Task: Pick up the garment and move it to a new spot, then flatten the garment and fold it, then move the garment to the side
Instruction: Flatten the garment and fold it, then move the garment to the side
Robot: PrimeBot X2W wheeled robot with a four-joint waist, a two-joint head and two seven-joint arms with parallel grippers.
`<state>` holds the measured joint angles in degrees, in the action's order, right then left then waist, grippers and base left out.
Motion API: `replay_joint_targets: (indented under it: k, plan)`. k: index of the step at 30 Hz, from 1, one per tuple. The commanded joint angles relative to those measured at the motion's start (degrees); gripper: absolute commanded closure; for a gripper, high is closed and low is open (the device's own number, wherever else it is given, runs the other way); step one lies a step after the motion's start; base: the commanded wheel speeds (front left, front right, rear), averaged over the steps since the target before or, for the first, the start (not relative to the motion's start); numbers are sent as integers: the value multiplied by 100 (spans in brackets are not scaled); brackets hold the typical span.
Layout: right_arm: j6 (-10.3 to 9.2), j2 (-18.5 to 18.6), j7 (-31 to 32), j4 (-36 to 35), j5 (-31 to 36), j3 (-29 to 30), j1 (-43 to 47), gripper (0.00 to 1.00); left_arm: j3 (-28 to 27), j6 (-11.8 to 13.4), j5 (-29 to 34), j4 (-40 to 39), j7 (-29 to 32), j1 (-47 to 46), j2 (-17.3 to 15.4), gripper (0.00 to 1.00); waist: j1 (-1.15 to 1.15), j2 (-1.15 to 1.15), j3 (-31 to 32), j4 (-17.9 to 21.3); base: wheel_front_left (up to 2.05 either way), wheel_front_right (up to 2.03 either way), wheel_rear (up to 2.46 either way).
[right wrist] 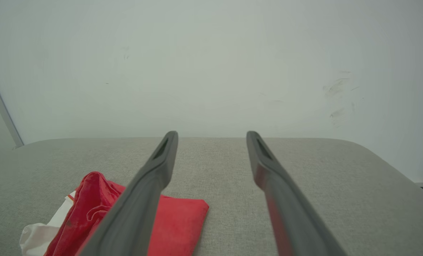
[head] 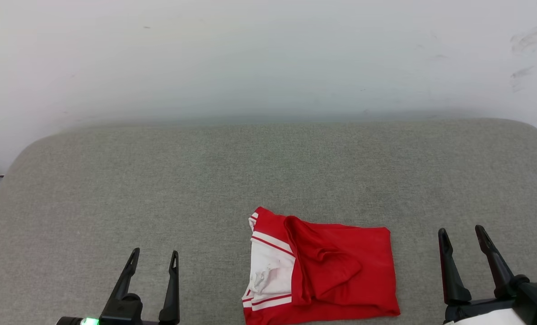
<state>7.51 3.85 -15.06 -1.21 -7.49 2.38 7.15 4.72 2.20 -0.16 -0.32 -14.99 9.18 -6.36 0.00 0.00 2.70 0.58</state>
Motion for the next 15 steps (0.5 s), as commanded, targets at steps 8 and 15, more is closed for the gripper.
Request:
replay_joint_targets:
  k: [8, 15]
  plan:
    - [-5, -74, -11, 43, 77, 11, 73, 0, -11, 36, -49, -39, -25, 98, -27, 0, 0, 0, 26, -42, 0, 0, 0]
    - [-5, 197, -10, -32, -36, 189, -431, 0, -21, 49, -72, -25, -25, 90, -9, 0, 0, 0, 12, -69, 0, 0, 0]
